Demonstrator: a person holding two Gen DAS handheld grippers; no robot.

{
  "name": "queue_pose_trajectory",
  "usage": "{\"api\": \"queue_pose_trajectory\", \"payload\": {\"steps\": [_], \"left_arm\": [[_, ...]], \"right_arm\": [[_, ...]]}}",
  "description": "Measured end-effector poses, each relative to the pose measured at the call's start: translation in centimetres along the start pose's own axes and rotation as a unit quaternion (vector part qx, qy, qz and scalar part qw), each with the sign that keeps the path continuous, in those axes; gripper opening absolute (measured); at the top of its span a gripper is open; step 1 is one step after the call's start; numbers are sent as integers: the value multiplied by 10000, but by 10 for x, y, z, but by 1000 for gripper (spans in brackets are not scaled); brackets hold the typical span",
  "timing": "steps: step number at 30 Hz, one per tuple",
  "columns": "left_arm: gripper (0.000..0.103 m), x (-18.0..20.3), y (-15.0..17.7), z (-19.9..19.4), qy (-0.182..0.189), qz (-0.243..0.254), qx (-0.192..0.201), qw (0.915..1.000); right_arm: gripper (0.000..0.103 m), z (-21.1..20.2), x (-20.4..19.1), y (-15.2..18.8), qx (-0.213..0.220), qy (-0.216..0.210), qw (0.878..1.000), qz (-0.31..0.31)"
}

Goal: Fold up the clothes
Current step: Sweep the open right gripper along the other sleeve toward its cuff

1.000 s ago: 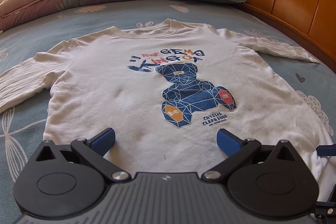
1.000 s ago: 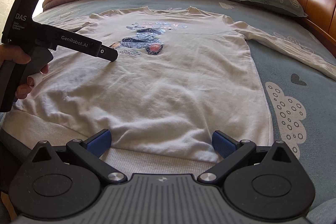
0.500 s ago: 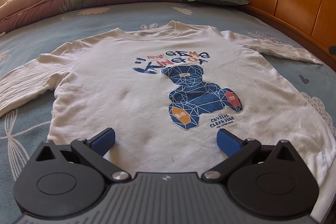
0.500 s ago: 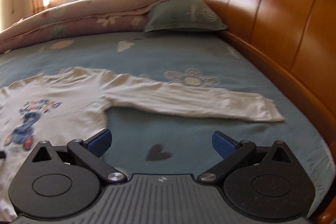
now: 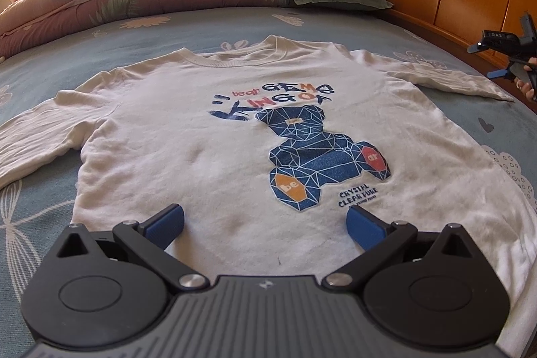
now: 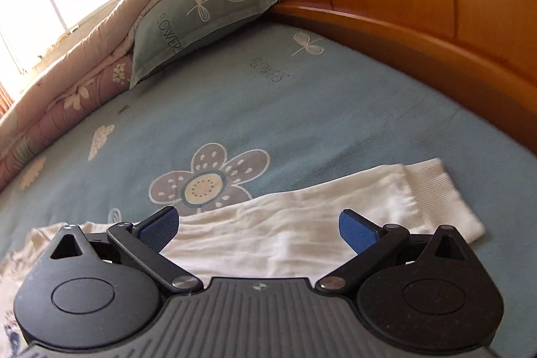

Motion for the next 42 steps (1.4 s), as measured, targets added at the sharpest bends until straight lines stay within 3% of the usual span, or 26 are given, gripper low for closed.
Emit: {"api": "queue_pose_trajectory", "payload": {"steps": [3, 6, 11, 15, 22, 27, 30, 34, 37, 42], "left_arm": [[102, 0, 0, 1, -6, 13, 25, 10000], [102, 0, 0, 2, -6, 16, 53, 10000], [102, 0, 0, 2, -8, 27, 71, 10000], [102, 0, 0, 1, 1, 5, 53, 10000], [102, 0, 0, 0, -21, 0, 34, 10000], [102, 0, 0, 0, -48, 18, 31, 10000], [102, 0, 0, -1, -43, -11, 19, 10000], [102, -1, 0, -1, -69, -49, 0, 10000], [102, 0, -1, -2, -99, -68, 0, 9999], [102, -2, -1, 1, -203, -153, 64, 9997]], "right_arm": [[103, 21, -14, 7, -247, -224, 9992, -235], [103, 45, -12, 14, -414, 154, 9977, -513], [103, 60, -10, -3, -170, 194, 9985, -485], [103, 29, -22, 1, 20, 164, 9983, -553], [103, 11, -6, 58, -270, 871, 9852, -1451], [103, -2, -9, 68, -402, 1136, 9771, -1755], [103, -21, -32, 68, -369, 1086, 9744, -1931], [103, -46, -96, 89, -444, 702, 9616, -2617], [103, -66, -151, 115, -565, 305, 9465, -3162], [103, -85, -222, 184, -590, -348, 9113, -4061]]}}
Point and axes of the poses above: each gripper's, at about its wrist camera, not at the fingertips, and z roughly the way its jaws point, x to its right, y to its underside, the point moved 8 cm from there along z, roughly the way its jaws point, and after that the axes turned 1 degree about z, right-handed, at the moved point
